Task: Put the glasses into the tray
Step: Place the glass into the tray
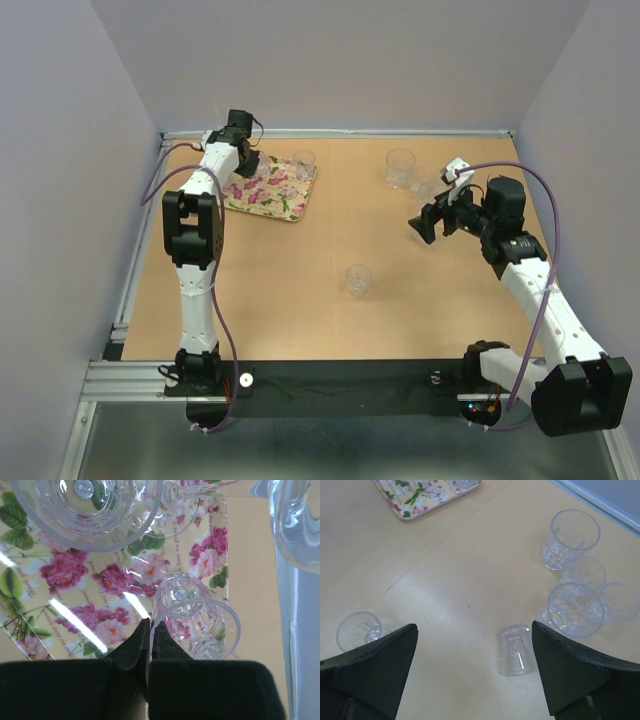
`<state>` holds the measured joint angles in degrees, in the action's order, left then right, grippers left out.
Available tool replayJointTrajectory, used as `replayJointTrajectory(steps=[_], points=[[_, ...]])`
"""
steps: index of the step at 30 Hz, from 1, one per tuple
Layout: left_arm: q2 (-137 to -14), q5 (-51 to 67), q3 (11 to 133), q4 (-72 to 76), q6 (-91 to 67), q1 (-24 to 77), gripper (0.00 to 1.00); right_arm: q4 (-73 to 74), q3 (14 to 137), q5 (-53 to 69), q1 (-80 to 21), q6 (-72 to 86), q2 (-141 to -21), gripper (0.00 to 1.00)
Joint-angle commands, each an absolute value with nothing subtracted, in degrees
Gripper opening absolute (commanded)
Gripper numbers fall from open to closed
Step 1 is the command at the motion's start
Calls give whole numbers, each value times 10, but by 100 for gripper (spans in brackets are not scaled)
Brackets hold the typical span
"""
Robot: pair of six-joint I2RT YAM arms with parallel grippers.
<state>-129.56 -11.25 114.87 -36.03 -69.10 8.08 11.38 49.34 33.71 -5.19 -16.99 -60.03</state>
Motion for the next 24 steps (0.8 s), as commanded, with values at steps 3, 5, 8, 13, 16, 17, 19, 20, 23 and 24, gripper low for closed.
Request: replayJointTrajectory(steps=[3, 5, 8, 13, 16, 17, 19, 20, 23, 24], points=[[-1301, -141, 1196, -382, -706, 74, 9, 83, 490, 330, -48, -177, -600, 100], [-1310, -142, 1210, -389, -706, 73, 10, 82, 490, 330, -48, -177, -600, 100], [-1324, -143, 1225, -400, -705, 71, 12, 83, 490, 329, -48, -177, -600, 100], [-1332, -142, 1230, -397, -704, 71, 19, 83, 490, 327, -48, -178, -600, 100], [-1334, -142, 1230, -396, -703, 70, 24, 83, 490, 327, -48, -178, -600, 100], [-1336, -142, 1230, -394, -701, 69, 26, 83, 490, 326, -48, -178, -600, 100], [-1336, -141, 1231, -394, -700, 69, 29, 83, 490, 326, -47, -178, -601, 100], [-1337, -140, 1230, -393, -699, 69, 31, 83, 490, 326, -47, -178, -601, 100], [-1337, -135, 1230, -389, -694, 67, 36, 83, 489, 325, -47, -178, -602, 100], [-1337, -134, 1230, -388, -694, 66, 39, 83, 489, 325, -47, -178, -602, 100]])
